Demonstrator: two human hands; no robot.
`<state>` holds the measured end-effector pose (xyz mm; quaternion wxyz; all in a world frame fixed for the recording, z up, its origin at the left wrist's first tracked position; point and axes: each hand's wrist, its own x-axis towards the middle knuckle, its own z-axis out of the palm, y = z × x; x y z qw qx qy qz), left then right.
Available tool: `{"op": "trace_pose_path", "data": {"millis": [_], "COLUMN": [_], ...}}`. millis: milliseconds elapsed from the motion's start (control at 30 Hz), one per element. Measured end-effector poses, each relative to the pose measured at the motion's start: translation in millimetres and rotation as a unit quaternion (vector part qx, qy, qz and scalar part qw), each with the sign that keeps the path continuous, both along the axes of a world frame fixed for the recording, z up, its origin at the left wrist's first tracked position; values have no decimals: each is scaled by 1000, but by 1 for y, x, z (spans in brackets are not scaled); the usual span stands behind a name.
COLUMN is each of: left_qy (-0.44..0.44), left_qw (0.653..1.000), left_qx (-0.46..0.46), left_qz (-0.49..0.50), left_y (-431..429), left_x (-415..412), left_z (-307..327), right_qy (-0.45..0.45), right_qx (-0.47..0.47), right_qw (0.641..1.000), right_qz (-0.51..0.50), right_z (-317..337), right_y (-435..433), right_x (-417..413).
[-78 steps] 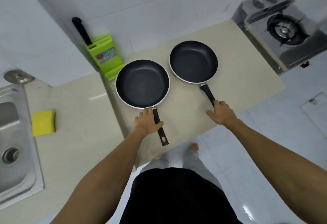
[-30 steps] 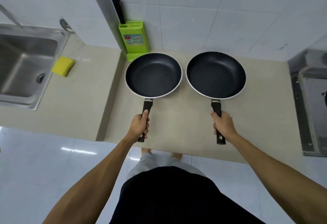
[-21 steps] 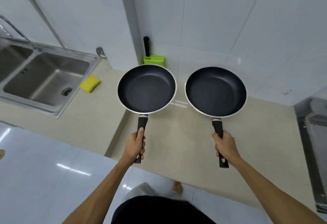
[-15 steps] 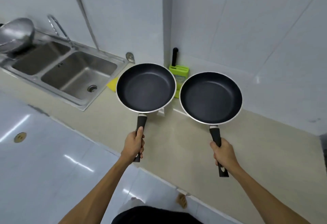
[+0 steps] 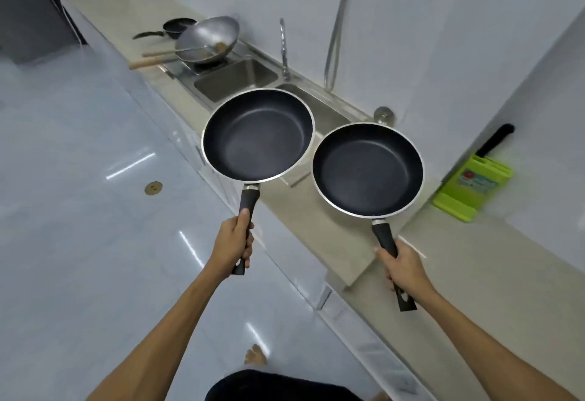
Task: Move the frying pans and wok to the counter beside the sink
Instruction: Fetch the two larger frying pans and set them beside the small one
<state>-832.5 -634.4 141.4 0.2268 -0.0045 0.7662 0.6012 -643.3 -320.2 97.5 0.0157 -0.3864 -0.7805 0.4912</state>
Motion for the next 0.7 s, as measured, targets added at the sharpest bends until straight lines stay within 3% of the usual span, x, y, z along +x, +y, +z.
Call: {"op": "trace_pose_path", "data": {"millis": [400, 700], "left_qy": [-34, -40], "left_qw": [990, 980], "left_qx": [15, -1], "left_qz": [136, 194], "left_y": [-157, -207], "left_x": [-150, -287], "left_z": [-7, -22], "right_qy": [-22, 6], "right_qx": [-6, -22], "right_qw": [995, 992], "right_qz": [100, 126], "right_z": [17, 2], "right_y": [-123, -157], "right_x": [-216, -433]}}
